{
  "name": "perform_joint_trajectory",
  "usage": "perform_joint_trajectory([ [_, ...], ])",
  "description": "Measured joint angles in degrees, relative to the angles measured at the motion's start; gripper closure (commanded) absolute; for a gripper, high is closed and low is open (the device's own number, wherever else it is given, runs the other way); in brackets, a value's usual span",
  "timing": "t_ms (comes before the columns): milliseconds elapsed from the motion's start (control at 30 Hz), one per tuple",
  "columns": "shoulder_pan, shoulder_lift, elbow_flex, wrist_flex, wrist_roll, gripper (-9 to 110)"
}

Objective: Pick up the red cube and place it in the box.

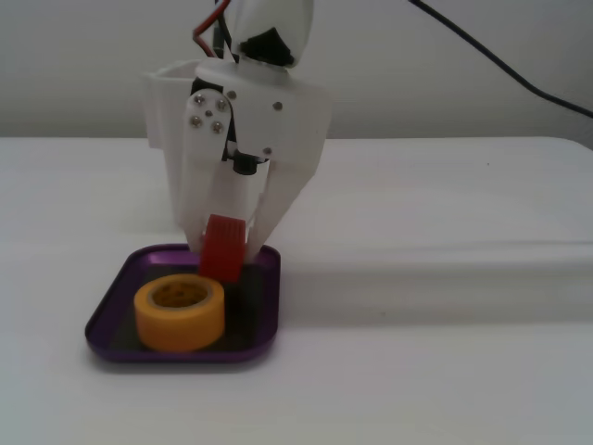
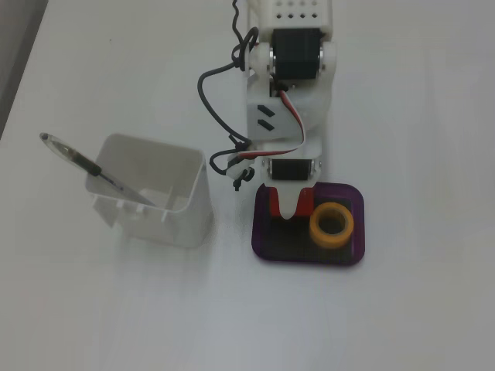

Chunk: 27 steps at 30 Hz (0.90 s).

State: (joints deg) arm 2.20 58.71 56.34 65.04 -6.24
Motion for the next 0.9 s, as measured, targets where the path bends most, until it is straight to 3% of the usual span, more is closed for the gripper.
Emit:
perform_joint_trajectory([
  [400, 0.0, 0.0, 0.0, 3.5, 0.0, 86],
  [667, -0.2, 1.0, -6.5, 13.4, 0.0, 84],
  [900, -1.2, 12.0, -15.7, 25.6, 0.0, 85],
])
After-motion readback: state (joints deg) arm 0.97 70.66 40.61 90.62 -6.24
